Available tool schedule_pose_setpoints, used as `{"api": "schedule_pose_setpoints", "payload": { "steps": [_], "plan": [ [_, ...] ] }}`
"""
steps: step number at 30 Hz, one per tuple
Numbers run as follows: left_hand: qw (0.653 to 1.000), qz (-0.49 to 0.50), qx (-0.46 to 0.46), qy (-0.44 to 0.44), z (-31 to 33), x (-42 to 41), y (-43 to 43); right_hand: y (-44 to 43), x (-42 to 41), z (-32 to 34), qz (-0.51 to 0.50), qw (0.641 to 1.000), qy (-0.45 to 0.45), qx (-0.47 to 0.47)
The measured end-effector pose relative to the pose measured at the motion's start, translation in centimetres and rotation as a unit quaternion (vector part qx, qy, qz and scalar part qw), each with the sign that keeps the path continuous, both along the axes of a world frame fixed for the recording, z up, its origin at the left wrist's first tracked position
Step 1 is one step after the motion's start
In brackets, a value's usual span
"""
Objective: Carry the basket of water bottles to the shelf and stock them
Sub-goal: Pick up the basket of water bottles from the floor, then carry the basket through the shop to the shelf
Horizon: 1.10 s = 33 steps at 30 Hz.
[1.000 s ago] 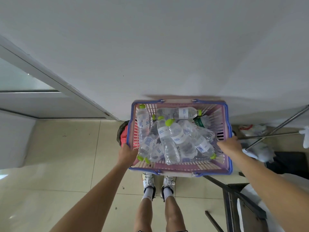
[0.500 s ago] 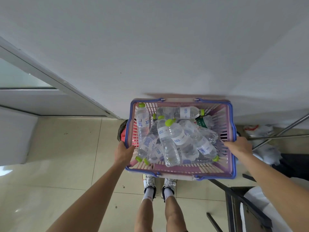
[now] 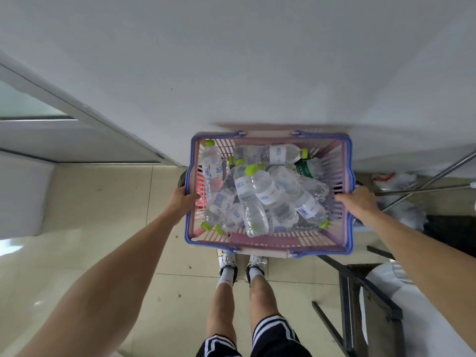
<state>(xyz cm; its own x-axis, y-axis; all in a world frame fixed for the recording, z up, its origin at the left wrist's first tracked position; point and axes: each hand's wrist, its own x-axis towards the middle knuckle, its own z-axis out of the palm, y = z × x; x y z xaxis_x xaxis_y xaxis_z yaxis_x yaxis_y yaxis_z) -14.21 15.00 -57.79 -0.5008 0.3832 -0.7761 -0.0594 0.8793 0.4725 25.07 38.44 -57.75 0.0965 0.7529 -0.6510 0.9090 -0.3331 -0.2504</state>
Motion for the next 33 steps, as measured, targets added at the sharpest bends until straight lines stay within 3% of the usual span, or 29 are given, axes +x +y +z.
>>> {"api": "schedule_pose_setpoints", "payload": {
  "steps": [18,26,33],
  "plan": [
    [0.99,-0.104,-0.087,0.029,4.5,-1.2,-0.7,-3.1,1.9,6.2,0.0,0.998,0.003,-0.063],
    [0.977,-0.2,-0.073,0.034,5.0,-2.4,-0.9,-13.0,3.5,10.2,-0.121,0.99,-0.013,-0.067],
    [0.939,-0.328,-0.075,0.076,5.1,-3.7,1.0,-25.4,4.0,10.4,-0.27,0.962,0.008,-0.043]
  ]
}}
